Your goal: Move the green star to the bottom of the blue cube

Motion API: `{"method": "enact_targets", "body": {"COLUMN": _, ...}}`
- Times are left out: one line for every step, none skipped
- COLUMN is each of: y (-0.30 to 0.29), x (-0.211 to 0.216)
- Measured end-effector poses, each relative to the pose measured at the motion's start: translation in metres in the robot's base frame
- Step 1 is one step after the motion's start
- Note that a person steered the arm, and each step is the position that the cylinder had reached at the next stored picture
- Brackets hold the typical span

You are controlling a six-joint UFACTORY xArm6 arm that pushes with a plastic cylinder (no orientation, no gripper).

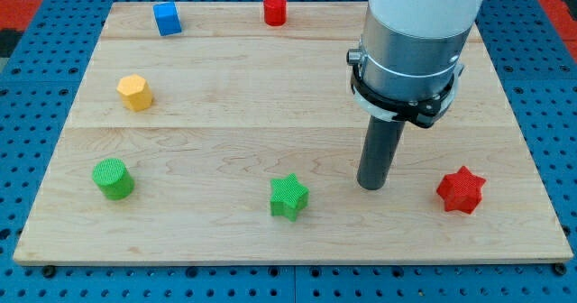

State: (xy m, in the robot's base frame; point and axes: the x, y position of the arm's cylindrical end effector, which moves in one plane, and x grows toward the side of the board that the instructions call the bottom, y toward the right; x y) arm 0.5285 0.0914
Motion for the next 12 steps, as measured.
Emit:
{"method": "enact_targets", "body": {"y": 0.008, "x": 0.012}}
{"method": "enact_targets", "body": {"y": 0.0, "x": 0.046}}
{"method": "enact_targets", "body": {"y": -0.055, "x": 0.056}}
{"method": "enact_targets", "body": {"y": -0.104, "x": 0.055}}
{"method": "enact_targets", "body": {"y": -0.128, "x": 0.032}}
{"method": "enact_targets", "body": {"y": -0.087, "x": 0.015}}
{"method": "enact_targets", "body": {"y": -0.115, "x": -0.01}}
{"method": "enact_targets", "body": {"y": -0.134, "x": -0.044}}
{"method": "enact_targets", "body": {"y": -0.118, "x": -0.086}}
{"method": "enact_targets", "body": {"y": -0.1, "x": -0.123}}
{"method": "enact_targets", "body": {"y": -0.128, "x": -0.141}}
{"method": "enact_targets", "body": {"y": -0.167, "x": -0.163}}
